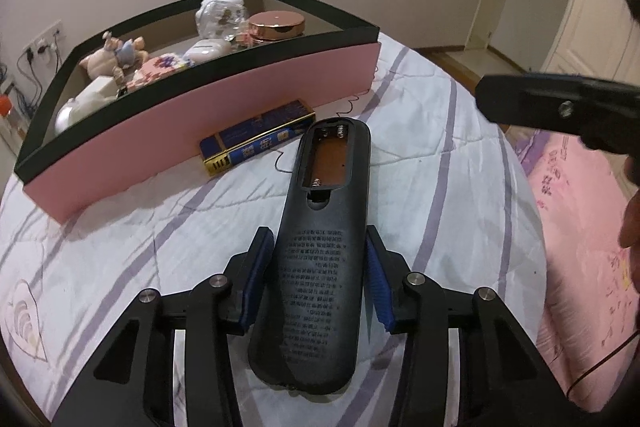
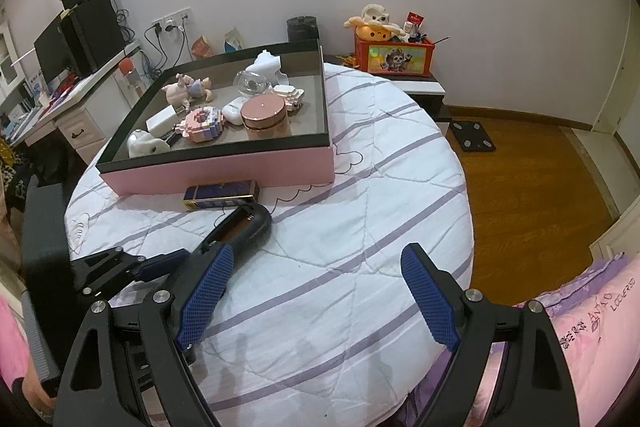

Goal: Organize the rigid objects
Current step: 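Grasp the blue-and-gold box with the right gripper while the left holds the remote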

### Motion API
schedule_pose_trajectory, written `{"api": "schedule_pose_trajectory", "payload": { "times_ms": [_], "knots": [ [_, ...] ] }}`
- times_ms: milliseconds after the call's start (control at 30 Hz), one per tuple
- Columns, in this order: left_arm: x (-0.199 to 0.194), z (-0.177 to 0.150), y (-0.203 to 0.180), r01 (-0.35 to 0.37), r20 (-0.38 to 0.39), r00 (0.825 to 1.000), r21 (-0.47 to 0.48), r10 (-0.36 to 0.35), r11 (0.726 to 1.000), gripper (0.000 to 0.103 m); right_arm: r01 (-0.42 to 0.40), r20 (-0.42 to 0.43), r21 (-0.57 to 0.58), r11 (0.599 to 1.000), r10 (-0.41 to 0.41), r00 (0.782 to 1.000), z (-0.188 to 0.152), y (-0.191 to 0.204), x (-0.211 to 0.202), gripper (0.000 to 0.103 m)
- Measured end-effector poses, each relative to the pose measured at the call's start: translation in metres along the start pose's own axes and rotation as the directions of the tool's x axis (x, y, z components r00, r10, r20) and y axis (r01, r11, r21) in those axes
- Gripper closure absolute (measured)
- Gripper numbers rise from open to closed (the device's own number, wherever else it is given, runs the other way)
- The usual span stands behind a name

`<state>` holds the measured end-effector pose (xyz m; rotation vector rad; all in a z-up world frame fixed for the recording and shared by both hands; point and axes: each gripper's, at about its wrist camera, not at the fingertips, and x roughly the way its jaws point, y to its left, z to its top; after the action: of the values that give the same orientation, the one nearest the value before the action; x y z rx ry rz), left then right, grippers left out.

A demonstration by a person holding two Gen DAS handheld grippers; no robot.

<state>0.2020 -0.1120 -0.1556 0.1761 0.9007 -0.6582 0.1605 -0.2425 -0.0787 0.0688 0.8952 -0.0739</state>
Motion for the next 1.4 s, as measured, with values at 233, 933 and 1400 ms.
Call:
{"api": "schedule_pose_trajectory", "payload": {
  "times_ms": [233, 933, 1400],
  "knots": [
    [-0.012, -0.009, 0.007, 0.016, 0.018, 1.0, -0.077, -0.014, 0.997, 0.06, -0.001, -0.012, 0.0, 1.0, 0.001, 1.0, -0.001, -0.001, 0.009, 0.016],
    [-0.036, -0.037, 0.059, -0.091, 0.006, 0.995, -0.232, 0.095, 0.968, 0.05, -0.051, -0.091, -0.073, 0.996, 0.045, 0.995, -0.006, 0.049, 0.066, 0.016],
    [-0.042, -0.045, 0.073, -0.079, 0.042, 0.994, -0.336, 0.099, 0.938, 0.059, -0.066, -0.078, -0.054, 0.996, 0.062, 0.995, 0.014, 0.063, 0.09, 0.016]
  ]
}}
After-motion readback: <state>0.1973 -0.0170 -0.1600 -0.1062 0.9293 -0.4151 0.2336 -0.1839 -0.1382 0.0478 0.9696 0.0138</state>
